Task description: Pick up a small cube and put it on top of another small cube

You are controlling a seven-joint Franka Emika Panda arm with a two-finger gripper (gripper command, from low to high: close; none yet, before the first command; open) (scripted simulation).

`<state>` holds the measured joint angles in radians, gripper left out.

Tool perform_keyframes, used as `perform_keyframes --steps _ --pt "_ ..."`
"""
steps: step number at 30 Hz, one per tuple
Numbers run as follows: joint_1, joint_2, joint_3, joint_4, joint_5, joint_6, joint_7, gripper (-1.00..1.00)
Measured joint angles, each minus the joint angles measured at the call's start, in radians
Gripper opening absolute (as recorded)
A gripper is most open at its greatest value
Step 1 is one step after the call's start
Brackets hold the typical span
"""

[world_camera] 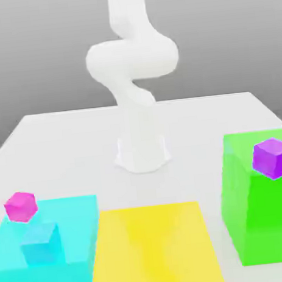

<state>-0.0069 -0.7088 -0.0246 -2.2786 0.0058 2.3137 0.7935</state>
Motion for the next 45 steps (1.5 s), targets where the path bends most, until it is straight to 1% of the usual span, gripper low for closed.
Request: perform_keyframes --steps 10,18,27,33,37,38,45 --pt "-0.028 0.367 -0.108 0.086 0.043 0.056 -0.041 0.00" --pt "-0.080 0.659 -0.177 0.155 0.110 0.098 -0.096 0.00" --pt "-0.169 0.987 -0.207 0.231 0.179 0.145 -0.153 0.00" --pt "-0.234 1.203 -0.222 0.282 0.204 0.179 -0.177 0.00" --pt "-0.271 1.347 -0.193 0.317 0.237 0.263 -0.201 0.00" --pt "-0.277 1.372 -0.186 0.323 0.245 0.281 -0.206 -1.00" --pt "-0.276 1.373 -0.187 0.323 0.247 0.281 -0.208 -1.00"
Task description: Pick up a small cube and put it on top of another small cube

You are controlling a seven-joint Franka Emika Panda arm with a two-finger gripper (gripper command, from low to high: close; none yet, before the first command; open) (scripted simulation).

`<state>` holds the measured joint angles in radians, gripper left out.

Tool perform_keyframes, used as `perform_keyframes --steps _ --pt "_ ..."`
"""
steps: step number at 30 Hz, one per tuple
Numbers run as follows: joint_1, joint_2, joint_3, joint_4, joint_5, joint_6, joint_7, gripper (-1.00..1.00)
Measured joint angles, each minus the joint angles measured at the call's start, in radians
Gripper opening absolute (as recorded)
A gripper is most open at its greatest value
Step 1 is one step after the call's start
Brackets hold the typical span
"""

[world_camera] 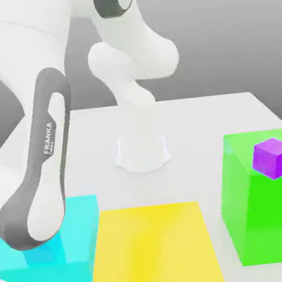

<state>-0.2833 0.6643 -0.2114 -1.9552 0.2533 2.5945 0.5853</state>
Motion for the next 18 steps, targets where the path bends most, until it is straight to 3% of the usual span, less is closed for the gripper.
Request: perform_keyframes --steps 4,11,18 --pt "0.026 -0.121 -0.038 -0.037 -0.032 -0.086 0.030 -1.00" --pt "0.059 -0.361 -0.158 -0.242 -0.053 -0.128 0.228 -1.00" --pt "0.042 -0.625 -0.240 -0.461 -0.197 -0.148 0.524 -1.00"
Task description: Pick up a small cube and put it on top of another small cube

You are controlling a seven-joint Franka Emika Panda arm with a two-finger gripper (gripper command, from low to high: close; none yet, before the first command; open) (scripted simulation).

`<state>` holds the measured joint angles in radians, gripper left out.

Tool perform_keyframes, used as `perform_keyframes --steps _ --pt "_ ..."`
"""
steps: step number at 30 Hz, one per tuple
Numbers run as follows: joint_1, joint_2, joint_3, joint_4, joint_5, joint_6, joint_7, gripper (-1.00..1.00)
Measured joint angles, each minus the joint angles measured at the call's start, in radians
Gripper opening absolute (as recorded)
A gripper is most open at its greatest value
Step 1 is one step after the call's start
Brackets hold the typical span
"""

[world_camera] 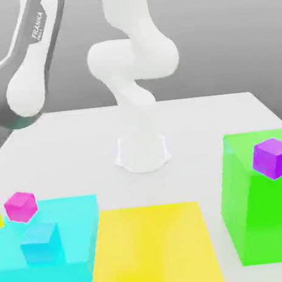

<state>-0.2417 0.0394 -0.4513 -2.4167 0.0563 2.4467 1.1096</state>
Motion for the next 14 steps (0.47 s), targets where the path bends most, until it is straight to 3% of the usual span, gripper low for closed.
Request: perform_keyframes --steps 6,11,12,14 --pt "-0.100 -0.235 0.023 -0.186 -0.168 -0.026 0.289 -1.00" --pt "-0.099 -0.118 0.012 -0.248 -0.114 0.147 0.275 -1.00" --pt "-0.096 -0.099 0.011 -0.253 -0.102 0.169 0.267 1.00" --pt "-0.096 -0.099 0.011 -0.253 -0.102 0.169 0.267 1.00"
